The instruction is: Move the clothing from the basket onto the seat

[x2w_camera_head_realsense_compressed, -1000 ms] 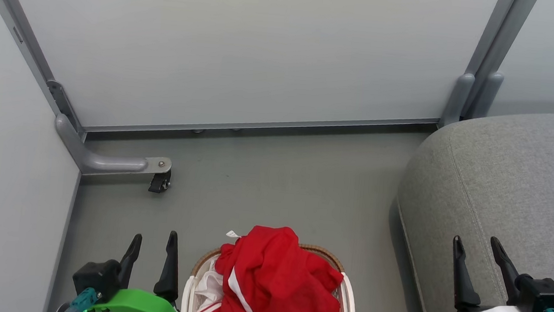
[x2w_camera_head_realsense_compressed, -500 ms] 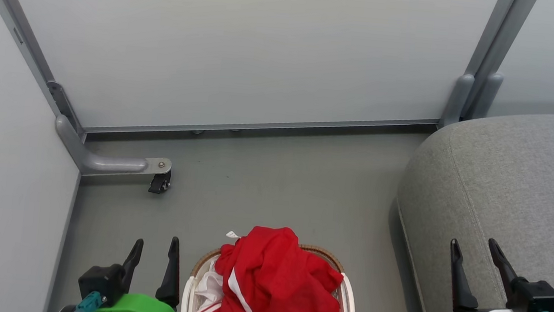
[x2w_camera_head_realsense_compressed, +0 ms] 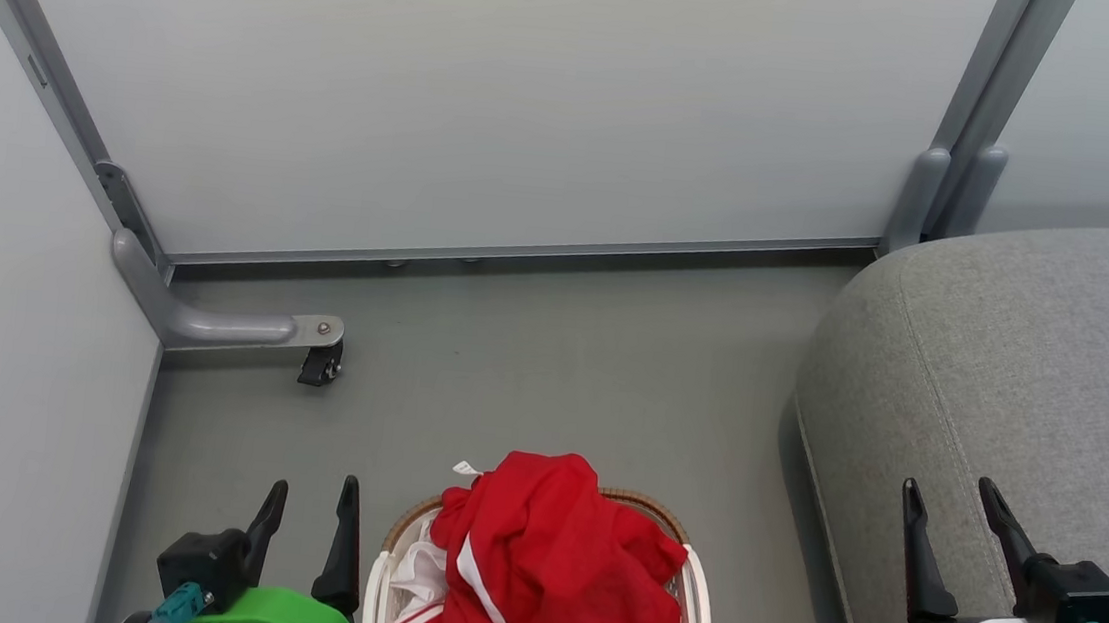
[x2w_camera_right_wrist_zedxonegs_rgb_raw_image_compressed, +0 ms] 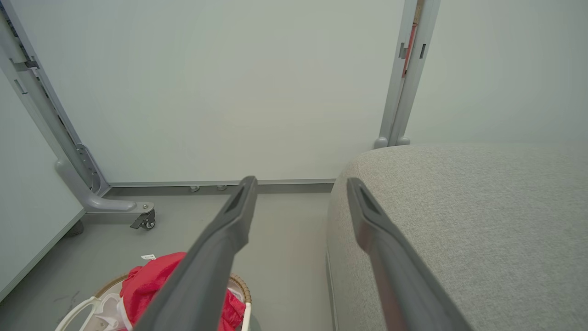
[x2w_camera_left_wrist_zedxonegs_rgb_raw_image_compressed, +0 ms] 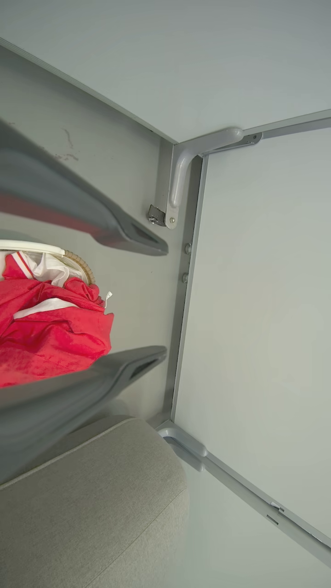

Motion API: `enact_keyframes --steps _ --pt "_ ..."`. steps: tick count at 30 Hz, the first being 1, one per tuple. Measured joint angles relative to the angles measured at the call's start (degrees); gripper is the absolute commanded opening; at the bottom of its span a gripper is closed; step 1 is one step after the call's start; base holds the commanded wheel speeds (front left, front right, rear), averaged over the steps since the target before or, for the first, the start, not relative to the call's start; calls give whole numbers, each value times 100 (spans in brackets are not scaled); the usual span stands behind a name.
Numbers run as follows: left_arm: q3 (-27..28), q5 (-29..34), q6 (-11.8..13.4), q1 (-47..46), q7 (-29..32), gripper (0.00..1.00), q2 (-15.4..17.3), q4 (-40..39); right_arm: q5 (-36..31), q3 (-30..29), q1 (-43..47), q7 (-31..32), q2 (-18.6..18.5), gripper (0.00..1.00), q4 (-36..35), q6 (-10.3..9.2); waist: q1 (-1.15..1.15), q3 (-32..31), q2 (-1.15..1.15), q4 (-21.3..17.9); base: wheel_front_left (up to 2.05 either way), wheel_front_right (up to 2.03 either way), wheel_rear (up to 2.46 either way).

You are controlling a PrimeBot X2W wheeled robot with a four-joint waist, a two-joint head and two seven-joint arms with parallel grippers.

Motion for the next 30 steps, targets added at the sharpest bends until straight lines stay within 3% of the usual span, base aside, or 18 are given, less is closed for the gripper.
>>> enact_keyframes --steps 9,15,30 --pt "-42 -7 4 -12 0 100 1 -20 0 -2 -5 0 0 100 -46 0 0 76 0 -23 0 0 0" --pt "-425 2 -59 -391 -1 100 1 92 1 22 -111 -2 -1 100 -142 1 0 310 0 -85 0 0 0" --pt "-1577 127 -208 -2029 -1 100 -1 1391 276 303 -1228 -8 -7 100 -341 2 0 1650 0 -507 0 0 0"
